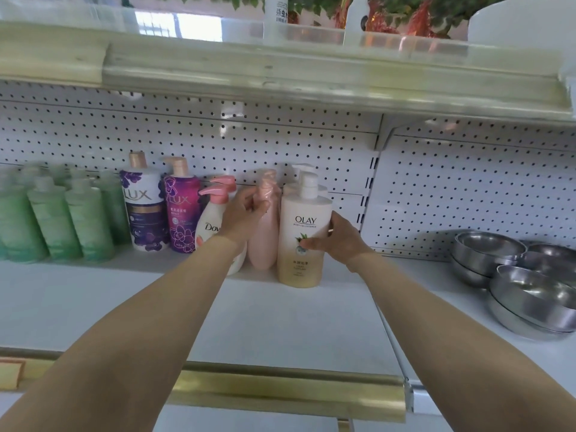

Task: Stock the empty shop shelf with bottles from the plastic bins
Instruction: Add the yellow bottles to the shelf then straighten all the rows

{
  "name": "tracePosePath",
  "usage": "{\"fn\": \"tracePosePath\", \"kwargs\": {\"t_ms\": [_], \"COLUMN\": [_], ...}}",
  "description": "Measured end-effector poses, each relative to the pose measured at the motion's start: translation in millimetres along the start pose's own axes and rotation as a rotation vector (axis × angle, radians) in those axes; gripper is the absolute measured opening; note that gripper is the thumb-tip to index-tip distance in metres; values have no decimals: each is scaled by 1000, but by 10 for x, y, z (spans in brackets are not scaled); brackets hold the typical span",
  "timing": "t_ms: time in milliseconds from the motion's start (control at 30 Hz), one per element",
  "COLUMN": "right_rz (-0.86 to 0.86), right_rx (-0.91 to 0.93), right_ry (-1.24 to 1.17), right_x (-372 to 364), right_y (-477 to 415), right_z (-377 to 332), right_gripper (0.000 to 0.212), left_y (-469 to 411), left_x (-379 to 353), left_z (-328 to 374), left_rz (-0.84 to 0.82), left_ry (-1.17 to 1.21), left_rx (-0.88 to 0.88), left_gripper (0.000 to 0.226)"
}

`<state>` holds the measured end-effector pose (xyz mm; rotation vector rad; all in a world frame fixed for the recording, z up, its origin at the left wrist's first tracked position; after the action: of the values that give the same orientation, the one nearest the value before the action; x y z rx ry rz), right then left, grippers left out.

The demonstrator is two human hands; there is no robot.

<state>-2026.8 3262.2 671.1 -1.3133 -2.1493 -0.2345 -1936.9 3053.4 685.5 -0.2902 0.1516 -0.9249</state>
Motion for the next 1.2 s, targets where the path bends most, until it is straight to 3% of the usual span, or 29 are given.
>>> {"fn": "tracePosePath", "kwargs": {"t_ms": [267, 433, 700, 900, 1033, 1200], "right_rz": [33, 26, 25, 128, 195, 232], "right_rx": [-25, -39, -122, -234, -161, 49], "right_ry": [73, 79, 233, 362, 539, 768], "right_x": [3, 0, -18, -22, -60, -392], "right_y": [-18, -38, 63, 408, 805, 1441], "right_z": [-30, -23, -128, -487, -967, -1670], "right_gripper": [63, 61, 62, 89, 89, 78], "left_y": [48, 98, 188, 531, 793, 1239], "left_x": [-38, -74, -14, 316, 744, 1309], "left_z": [20, 65, 129, 359, 602, 958], "left_rz": [8, 5, -31, -42, -49, -80], "left_ry": [-31, -37, -153, -277, -442, -580], "left_rx": [-16, -17, 47, 35, -6, -107], "left_gripper": [30, 15, 25, 37, 59, 58]}}
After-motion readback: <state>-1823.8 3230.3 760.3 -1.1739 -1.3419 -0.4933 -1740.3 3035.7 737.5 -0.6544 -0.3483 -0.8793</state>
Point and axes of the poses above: each hand's wrist, its own y-axis away from the middle knuckle, its own x-axis out of the back of the hand, z = x × y, the point moved 4 cm from there along -y, towards the middle knuckle, and after that the axes turned 6 degrees about y, right-handed, at the moved point
